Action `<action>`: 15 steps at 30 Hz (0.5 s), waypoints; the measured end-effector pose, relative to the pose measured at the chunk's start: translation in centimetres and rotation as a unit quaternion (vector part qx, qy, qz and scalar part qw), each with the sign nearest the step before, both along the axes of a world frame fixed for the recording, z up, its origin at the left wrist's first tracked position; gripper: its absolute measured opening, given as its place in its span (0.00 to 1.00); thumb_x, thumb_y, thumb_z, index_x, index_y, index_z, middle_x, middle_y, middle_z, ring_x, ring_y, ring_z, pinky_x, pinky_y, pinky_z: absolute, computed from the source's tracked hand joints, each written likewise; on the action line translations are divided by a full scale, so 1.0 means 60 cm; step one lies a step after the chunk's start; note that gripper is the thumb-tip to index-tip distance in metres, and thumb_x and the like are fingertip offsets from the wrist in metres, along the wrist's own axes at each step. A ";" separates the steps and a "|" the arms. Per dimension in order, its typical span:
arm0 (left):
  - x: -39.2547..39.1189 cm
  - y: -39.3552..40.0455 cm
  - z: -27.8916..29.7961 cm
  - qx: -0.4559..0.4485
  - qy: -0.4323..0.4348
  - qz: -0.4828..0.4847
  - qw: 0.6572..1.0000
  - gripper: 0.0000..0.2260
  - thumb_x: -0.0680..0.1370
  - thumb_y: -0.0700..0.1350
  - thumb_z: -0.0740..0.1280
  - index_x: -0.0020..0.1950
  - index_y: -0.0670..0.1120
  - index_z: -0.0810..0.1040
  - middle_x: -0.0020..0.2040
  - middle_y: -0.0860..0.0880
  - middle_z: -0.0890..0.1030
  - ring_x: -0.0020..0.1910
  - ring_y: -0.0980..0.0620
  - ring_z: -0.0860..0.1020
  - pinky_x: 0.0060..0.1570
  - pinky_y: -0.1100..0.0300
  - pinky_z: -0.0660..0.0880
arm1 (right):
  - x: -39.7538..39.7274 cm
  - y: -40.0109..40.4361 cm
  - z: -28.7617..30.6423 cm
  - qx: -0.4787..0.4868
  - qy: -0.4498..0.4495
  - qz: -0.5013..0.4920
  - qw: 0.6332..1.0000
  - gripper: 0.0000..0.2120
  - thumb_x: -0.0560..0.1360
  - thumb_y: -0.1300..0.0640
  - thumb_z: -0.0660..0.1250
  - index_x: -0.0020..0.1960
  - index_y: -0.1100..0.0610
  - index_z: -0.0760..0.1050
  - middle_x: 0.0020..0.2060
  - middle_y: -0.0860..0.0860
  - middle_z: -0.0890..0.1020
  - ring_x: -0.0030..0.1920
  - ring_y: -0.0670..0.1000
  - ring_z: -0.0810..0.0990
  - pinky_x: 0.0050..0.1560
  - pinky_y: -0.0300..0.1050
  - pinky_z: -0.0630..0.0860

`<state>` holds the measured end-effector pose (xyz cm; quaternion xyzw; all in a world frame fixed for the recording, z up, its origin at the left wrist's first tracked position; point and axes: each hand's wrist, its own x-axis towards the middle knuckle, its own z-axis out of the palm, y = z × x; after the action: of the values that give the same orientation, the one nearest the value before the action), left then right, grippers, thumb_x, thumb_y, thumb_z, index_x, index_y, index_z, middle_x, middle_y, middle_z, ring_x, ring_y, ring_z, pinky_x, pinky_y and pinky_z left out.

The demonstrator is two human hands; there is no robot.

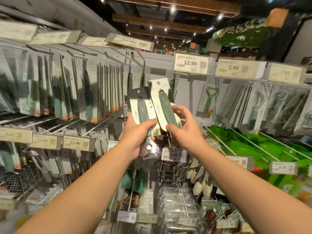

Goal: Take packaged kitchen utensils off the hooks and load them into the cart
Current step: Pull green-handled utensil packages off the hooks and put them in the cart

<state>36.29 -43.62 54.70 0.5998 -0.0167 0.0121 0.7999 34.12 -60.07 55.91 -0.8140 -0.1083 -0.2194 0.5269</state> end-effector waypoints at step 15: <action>-0.014 0.035 0.015 -0.028 0.004 -0.012 1.000 0.23 0.76 0.37 0.76 0.68 0.49 0.74 0.57 0.44 0.86 0.48 0.43 0.88 0.27 0.59 0.77 | -0.046 -0.021 -0.021 -0.058 -0.133 -0.222 0.964 0.23 0.73 0.63 0.69 0.62 0.52 0.63 0.57 0.50 0.68 0.53 0.42 0.66 0.52 0.24 0.64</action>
<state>35.46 -41.52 55.63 0.5771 -0.0200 0.0006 0.8164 31.35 -61.32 54.63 -0.8104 -0.0068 -0.4305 0.3973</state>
